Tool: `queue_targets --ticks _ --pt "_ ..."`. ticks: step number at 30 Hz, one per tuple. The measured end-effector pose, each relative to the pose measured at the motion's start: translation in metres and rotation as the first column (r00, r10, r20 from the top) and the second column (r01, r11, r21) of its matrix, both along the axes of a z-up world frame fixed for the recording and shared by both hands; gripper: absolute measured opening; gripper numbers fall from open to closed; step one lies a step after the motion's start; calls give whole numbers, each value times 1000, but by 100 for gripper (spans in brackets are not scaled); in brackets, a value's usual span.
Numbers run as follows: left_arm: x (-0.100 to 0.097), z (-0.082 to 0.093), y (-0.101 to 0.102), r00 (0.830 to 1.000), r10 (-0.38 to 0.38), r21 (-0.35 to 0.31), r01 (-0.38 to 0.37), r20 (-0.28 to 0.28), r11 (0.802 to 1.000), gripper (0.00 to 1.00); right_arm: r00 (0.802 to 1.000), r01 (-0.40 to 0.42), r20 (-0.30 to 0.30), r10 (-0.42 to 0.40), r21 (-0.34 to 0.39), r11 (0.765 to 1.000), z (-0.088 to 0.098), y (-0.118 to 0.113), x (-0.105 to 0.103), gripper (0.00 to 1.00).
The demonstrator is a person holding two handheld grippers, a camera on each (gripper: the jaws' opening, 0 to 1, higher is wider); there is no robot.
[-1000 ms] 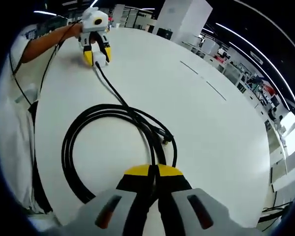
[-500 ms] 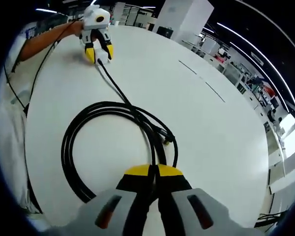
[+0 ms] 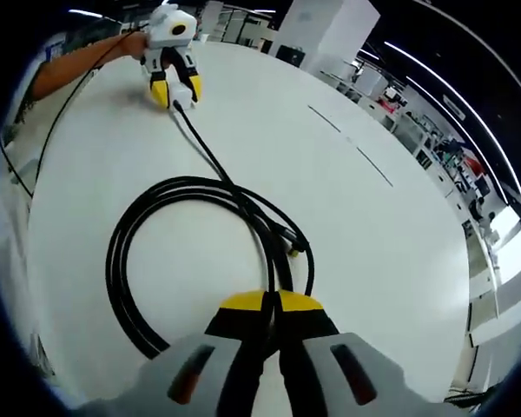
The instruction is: Plug the desk Type‑C cable into the charger adapter.
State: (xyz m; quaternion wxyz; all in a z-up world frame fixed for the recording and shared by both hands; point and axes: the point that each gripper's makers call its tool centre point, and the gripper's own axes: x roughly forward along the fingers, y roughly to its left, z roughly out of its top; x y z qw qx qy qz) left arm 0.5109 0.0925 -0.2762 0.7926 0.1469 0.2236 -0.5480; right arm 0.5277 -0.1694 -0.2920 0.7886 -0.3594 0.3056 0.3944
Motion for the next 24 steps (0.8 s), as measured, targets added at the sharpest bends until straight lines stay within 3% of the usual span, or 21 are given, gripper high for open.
queue_targets --ticks 13,24 --pt "20 -1 4 1000 -15 5 15 -6 1000 28 999 8 37 -8 8 1000 -1 10 24 2" --pt "32 0 9 1000 13 -28 -13 -5 1000 28 999 20 48 -21 20 1000 -1 10 40 2"
